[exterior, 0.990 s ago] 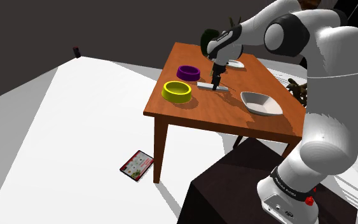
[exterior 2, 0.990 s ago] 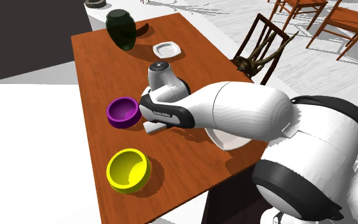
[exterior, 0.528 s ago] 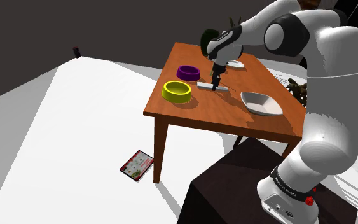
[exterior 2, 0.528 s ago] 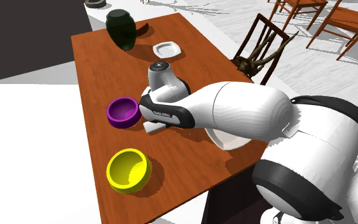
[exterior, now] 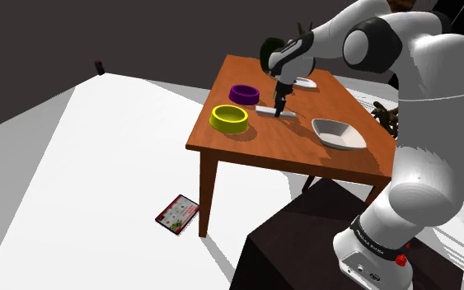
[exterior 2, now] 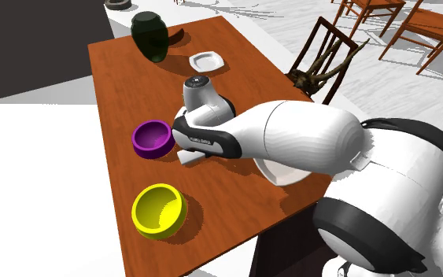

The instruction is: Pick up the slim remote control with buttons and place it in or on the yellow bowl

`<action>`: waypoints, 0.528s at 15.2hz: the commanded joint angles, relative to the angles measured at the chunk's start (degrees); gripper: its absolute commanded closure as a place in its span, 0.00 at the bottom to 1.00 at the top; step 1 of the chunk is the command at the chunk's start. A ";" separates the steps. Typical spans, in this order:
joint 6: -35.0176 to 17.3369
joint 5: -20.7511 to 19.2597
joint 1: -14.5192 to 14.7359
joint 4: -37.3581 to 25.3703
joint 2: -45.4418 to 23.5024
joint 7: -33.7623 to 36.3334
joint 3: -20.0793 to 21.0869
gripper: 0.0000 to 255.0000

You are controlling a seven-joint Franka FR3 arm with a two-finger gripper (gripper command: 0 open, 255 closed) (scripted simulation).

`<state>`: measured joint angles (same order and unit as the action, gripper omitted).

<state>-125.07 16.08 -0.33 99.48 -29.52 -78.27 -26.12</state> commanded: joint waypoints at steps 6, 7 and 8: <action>3.82 -1.44 0.48 -1.59 2.46 0.89 -0.85 1.00; 4.43 -1.65 0.54 -1.88 2.81 1.03 -0.97 1.00; 5.03 -1.86 0.61 -2.17 3.16 1.16 -1.08 1.00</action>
<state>-120.60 14.43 0.24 97.57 -26.70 -77.21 -27.09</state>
